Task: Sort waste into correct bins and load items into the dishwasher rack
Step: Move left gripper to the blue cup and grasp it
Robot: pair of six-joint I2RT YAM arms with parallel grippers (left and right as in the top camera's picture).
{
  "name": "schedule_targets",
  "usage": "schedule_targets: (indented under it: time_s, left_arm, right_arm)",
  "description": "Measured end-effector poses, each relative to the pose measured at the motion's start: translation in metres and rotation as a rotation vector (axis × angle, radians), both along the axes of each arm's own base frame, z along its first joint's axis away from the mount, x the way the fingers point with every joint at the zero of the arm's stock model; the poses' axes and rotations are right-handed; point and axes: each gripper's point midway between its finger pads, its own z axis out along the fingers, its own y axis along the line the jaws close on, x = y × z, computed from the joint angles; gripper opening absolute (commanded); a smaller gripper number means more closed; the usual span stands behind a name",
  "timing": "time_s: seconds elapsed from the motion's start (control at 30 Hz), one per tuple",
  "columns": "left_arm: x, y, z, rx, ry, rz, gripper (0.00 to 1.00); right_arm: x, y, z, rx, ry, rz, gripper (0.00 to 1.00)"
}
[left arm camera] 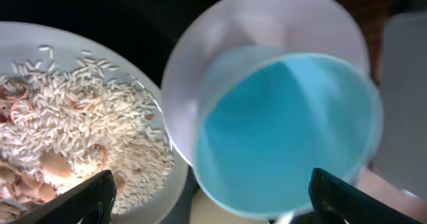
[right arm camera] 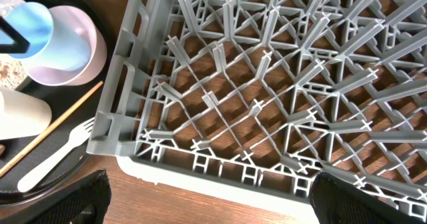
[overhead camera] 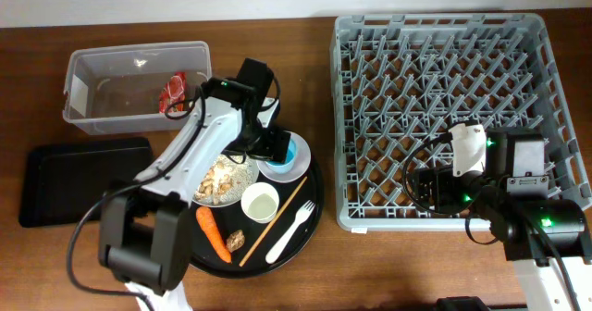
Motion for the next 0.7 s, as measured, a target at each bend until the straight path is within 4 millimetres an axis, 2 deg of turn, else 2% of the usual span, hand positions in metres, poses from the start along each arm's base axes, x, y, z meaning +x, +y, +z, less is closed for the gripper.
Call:
schedule_targets:
  time_s: [0.13,0.17,0.27,0.3,0.33,0.37,0.47,0.53,0.7]
  left_arm:
    - [0.006,0.002,-0.016,0.028,0.008,0.014,0.44]
    - [0.008,0.001,-0.017,0.026,0.006,0.018,0.39]
    - [0.014,-0.001,-0.018,0.015,-0.019,0.020,0.36]
    - [0.015,-0.002,-0.017,0.013,-0.023,0.021,0.33]
    - [0.016,-0.002,-0.017,0.010,-0.027,0.021,0.28]
    - [0.016,-0.003,-0.017,0.006,-0.028,0.019,0.19]
    - [0.015,-0.006,-0.017,-0.011,-0.022,0.022,0.04]
    - [0.015,-0.007,-0.017,-0.017,-0.021,0.023,0.00]
    - [0.008,-0.005,-0.015,-0.010,0.012,0.023,0.00]
  right_arm:
    - [-0.001,0.000,0.000,0.000,0.003,0.000,0.99]
    - [-0.001,0.000,0.000,0.000,0.003,0.001,0.99]
    - [-0.001,0.000,-0.001,0.000,0.004,0.001,0.99]
    - [-0.001,0.000,-0.001,0.000,0.004,0.000,0.99]
    - [-0.001,0.000,-0.001,0.000,0.004,0.001,0.99]
    - [-0.001,0.000,-0.001,0.000,0.004,0.001,0.99]
    - [-0.002,0.000,-0.001,-0.001,0.011,0.001,0.99]
    - [-0.003,0.000,-0.002,0.000,0.013,0.000,0.99]
    - [-0.003,0.000,-0.002,-0.001,0.015,0.001,0.99]
